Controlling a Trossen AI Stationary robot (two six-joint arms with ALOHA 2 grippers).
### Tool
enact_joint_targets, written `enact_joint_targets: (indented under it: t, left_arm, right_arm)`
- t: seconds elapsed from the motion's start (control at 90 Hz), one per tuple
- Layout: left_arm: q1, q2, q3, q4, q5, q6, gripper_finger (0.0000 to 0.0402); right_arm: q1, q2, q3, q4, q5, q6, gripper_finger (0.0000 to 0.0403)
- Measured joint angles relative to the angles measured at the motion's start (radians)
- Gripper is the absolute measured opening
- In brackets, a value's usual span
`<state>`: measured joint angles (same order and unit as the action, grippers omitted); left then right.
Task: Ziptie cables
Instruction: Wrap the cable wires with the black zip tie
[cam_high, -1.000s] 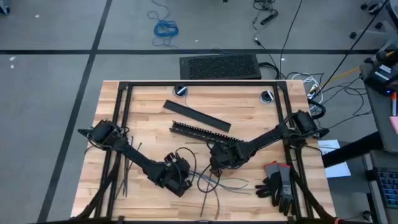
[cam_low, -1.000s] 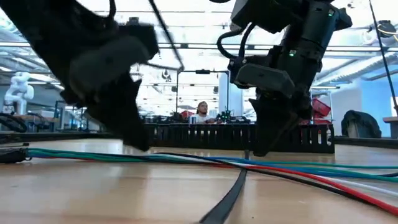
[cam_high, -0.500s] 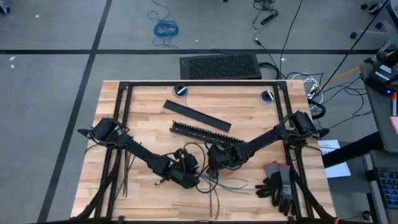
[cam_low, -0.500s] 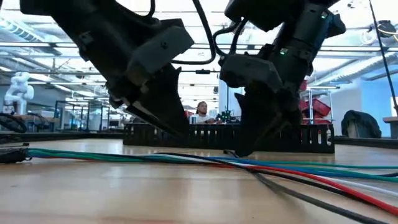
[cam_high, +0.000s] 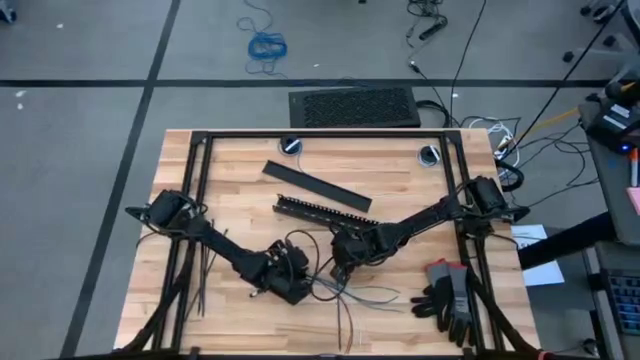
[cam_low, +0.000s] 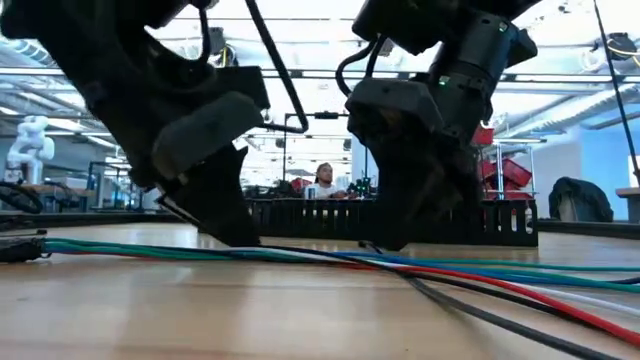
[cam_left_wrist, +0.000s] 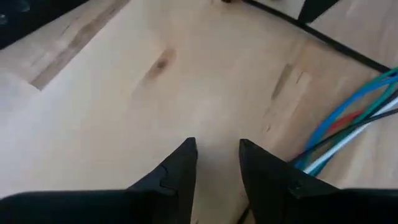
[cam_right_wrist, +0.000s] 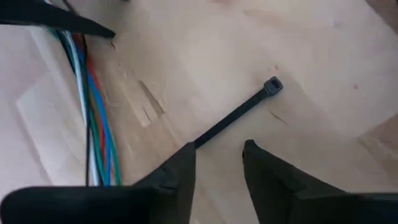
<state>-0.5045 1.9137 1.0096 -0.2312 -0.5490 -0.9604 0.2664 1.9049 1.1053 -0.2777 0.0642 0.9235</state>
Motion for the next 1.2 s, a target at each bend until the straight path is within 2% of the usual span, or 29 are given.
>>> enact_joint_targets:
  t: [0.167,0.378,0.511,0.6,0.844,0.989,1.2]
  left_arm:
    - [-0.002,0.0,-0.004,0.013,-0.022,0.0,0.0122]
    - [0.009,0.002,-0.005,0.017,-0.025,-0.003,0.0122]
    - [0.009,0.002,-0.005,0.017,-0.032,-0.002,0.0122]
    - [0.009,0.003,-0.005,0.011,-0.047,-0.002,0.0122]
    - [0.01,0.004,-0.005,0.005,-0.068,-0.002,0.0122]
    - [0.01,0.004,-0.006,0.001,-0.082,-0.002,0.0122]
    - [0.007,0.004,-0.007,0.006,-0.105,-0.003,0.0122]
  right_arm:
    - [-0.013,0.007,0.0,0.026,0.03,0.079,0.0168]
    - [-0.013,0.091,0.01,0.036,0.065,0.154,0.0155]
    - [-0.008,0.107,0.011,0.015,0.075,0.186,0.0132]
    - [0.001,0.108,0.013,-0.012,0.122,0.209,0.0109]
    - [-0.001,0.108,0.013,-0.031,0.122,0.188,0.0012]
    - [0.015,0.108,0.013,-0.027,0.156,0.164,0.0003]
    - [0.062,0.068,0.001,-0.012,0.273,0.127,0.0]
